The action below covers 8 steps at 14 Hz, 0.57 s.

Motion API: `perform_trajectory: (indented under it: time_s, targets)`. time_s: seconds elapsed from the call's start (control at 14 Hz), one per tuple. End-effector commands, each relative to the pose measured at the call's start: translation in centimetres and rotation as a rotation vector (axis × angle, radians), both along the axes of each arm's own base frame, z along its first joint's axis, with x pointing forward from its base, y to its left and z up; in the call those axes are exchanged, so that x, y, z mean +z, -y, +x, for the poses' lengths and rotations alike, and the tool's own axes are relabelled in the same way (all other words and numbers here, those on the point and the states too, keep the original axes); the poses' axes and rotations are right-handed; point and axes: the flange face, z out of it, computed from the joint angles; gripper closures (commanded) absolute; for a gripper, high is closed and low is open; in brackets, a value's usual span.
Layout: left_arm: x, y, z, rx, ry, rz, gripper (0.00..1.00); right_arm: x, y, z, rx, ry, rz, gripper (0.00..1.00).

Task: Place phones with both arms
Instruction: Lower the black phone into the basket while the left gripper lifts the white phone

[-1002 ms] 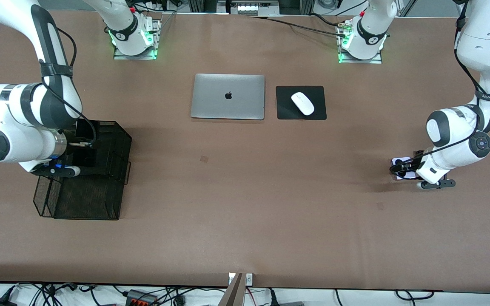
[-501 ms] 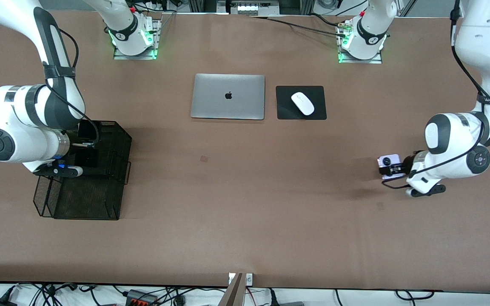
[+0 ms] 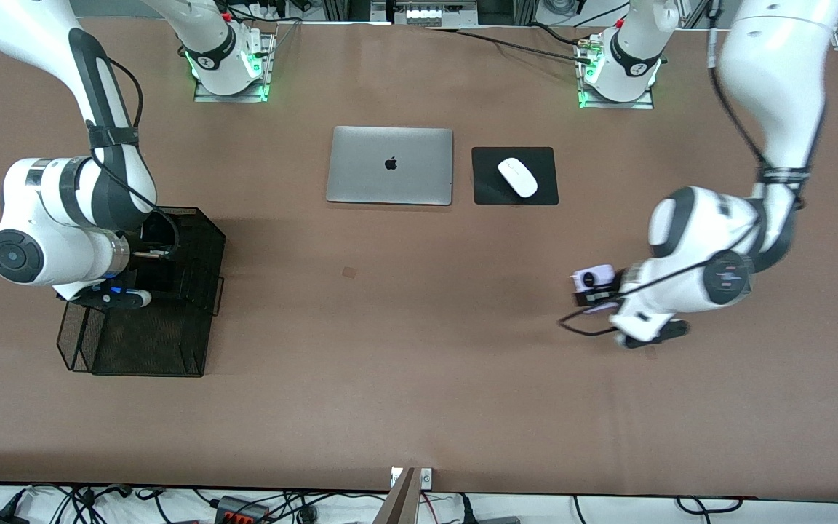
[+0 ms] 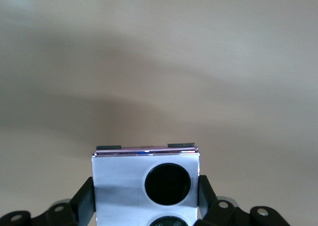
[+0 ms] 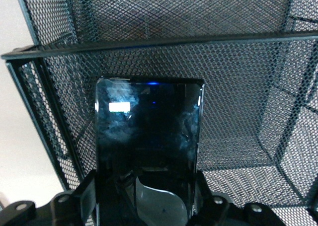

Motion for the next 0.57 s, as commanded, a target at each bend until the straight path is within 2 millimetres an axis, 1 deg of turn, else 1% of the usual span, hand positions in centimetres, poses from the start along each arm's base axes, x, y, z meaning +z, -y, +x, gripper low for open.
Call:
perform_trajectory:
  time_s: [0.0,0.07,0.14,0.21,0.29,0.36,0.43,0.5]
  targets:
    - [0.7,7.4,2.3,0.04,0.012,-0.091,0.65,0.7,-0.2,0.0,0.016,0.013,-0.001,0.0]
    - [0.6,8.6,2.9,0.047,0.017,-0.114,0.65,1.3,-0.2,0.1,0.018,0.019,0.001,0.0]
    - [0.6,11.3,2.9,0.062,0.009,-0.161,0.66,2.2,-0.3,0.3,0.02,0.033,0.002,0.0]
    - [0.8,14.8,2.3,0.088,0.008,-0.193,0.66,3.3,-0.4,0.6,0.021,0.051,0.004,0.0]
    - [0.7,17.3,2.0,0.131,0.023,-0.204,0.67,4.4,-0.6,0.8,0.013,0.062,0.002,0.0]
    - [0.5,19.3,1.7,0.156,0.036,-0.215,0.67,6.1,-0.7,1.3,0.012,0.082,0.004,0.0]
    - [0.3,21.3,0.8,0.175,0.034,-0.218,0.67,7.6,-0.8,1.8,0.016,0.099,0.006,0.0]
    - [0.2,22.7,0.5,0.205,0.051,-0.228,0.66,9.5,-1.2,2.6,0.037,0.131,0.013,0.0]
